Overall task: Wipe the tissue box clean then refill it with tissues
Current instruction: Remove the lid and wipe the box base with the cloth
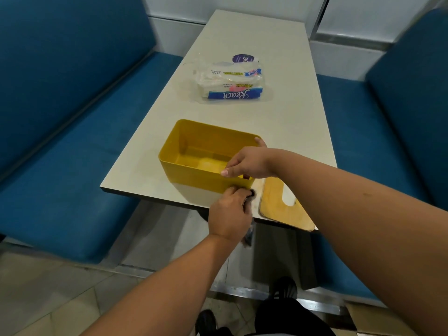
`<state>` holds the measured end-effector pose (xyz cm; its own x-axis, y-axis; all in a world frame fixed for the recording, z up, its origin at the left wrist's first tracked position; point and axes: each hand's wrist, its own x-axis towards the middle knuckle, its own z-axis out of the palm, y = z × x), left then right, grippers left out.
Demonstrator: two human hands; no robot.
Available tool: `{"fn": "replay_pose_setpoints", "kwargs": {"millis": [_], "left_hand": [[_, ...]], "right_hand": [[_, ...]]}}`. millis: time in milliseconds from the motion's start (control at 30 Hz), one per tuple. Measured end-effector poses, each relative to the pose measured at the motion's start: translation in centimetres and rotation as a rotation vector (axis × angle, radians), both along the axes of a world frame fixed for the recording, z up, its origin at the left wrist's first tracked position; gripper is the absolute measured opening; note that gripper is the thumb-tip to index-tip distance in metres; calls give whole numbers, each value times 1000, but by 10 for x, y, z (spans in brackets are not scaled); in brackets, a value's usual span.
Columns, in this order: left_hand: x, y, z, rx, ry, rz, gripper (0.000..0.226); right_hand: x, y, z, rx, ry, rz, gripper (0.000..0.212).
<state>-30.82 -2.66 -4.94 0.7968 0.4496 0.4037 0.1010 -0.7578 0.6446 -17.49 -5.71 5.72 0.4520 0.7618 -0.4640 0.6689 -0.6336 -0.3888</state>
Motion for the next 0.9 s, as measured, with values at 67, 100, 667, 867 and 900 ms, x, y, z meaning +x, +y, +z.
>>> {"fn": "replay_pose_setpoints", "kwargs": {"millis": [67,100,667,867,900], "left_hand": [[-8,9,-8,-53,69,38,12],[-14,15,-9,-121,79,70,12],[-23,96,20,-686,-232,803,29],[0,23,16,-519,-308,457,28],[0,14,14,-527,-297,412,28]], "right_hand": [[-1,-2,0,9,-1,-2,40],[-1,-2,0,13,-1,-2,39],[-2,1,1,-37,-32,84,37],[0,2,-1,-42,-11,59,34],[0,2,-2,-41,-13,56,33]]}}
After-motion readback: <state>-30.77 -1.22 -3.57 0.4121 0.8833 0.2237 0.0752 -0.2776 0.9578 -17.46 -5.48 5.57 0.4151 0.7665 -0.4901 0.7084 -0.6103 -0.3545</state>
